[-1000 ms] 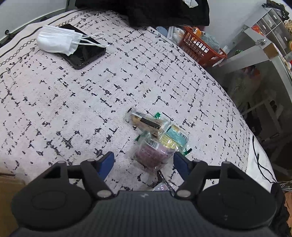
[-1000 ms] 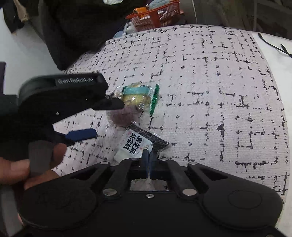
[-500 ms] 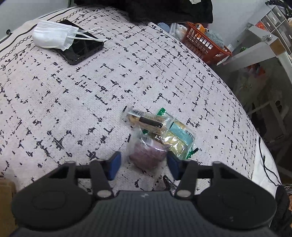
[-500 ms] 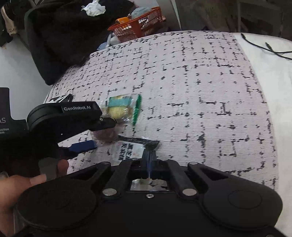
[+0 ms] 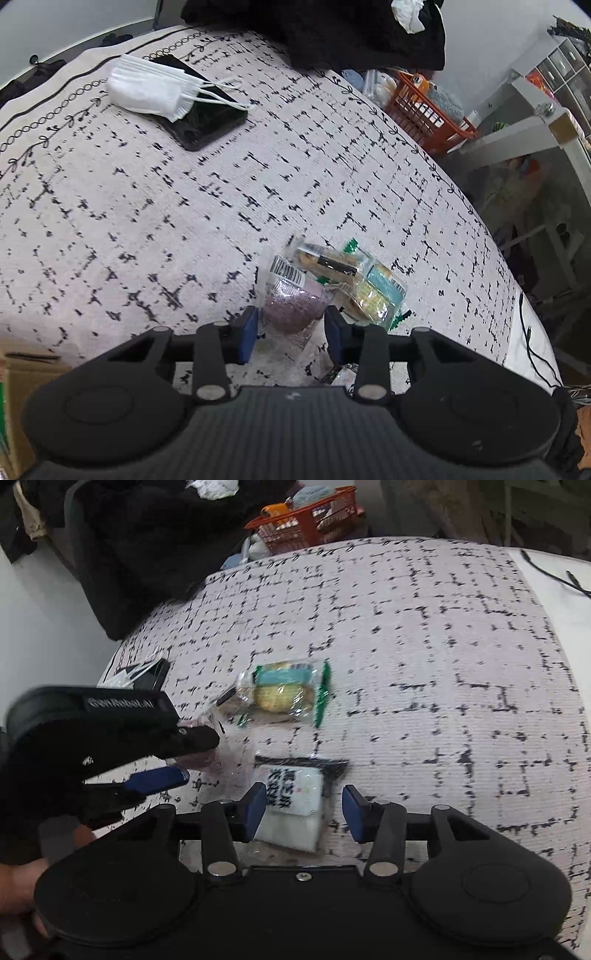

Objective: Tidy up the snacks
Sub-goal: 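Lower the right gripper onto the white packet and close it, then grasp the purple candy bag with the left gripper while the right lifts the white packet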

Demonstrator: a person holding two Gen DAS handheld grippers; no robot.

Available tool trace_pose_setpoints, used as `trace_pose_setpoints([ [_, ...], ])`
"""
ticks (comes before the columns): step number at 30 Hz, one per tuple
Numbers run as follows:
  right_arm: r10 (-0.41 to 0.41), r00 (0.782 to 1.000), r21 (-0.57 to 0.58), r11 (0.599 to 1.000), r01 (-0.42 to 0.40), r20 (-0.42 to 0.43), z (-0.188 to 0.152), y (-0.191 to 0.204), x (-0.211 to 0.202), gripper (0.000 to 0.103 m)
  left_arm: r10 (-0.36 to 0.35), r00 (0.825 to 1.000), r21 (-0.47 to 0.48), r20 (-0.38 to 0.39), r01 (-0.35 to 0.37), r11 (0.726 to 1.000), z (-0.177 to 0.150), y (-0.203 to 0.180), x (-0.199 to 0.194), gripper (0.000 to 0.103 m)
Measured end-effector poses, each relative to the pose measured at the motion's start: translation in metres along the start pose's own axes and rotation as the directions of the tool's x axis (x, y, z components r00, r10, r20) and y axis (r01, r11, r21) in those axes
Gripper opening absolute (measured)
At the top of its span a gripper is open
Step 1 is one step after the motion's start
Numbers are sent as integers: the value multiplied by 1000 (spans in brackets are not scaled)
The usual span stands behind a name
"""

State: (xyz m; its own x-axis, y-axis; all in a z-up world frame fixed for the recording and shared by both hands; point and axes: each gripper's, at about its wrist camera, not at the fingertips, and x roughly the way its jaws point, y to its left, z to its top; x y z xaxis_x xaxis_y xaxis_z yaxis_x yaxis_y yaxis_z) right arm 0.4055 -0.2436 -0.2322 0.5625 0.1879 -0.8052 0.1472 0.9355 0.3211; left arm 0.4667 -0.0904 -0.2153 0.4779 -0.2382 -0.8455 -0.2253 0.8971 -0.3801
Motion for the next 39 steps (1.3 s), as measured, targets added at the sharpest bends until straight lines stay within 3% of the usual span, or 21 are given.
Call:
trace_pose_setpoints([
  [9, -60, 998, -52, 997, 60, -7, -2, 21, 13, 64, 2, 1000, 13, -13, -1, 1000, 1, 7, -19, 37],
  [11, -85, 996, -92, 992, 84, -8, -4, 28, 16, 64, 4, 1000, 17, -9, -4, 1000, 1, 9, -23, 37],
  [14, -119, 993, -138, 984, 116, -15, -7, 33, 17, 53, 1, 1000, 14, -8, -1, 1000, 0, 12, -30, 36],
  [20, -83, 996, -150, 986, 77, -38, -11, 35, 6, 48, 0, 1000, 9, 9, 0, 1000, -9, 18, -50, 32],
  [39, 50, 997, -205, 978, -38, 53, -31, 50, -82, 47, 3, 995, -13, 103, -2, 1000, -52, 32, -141, 30],
])
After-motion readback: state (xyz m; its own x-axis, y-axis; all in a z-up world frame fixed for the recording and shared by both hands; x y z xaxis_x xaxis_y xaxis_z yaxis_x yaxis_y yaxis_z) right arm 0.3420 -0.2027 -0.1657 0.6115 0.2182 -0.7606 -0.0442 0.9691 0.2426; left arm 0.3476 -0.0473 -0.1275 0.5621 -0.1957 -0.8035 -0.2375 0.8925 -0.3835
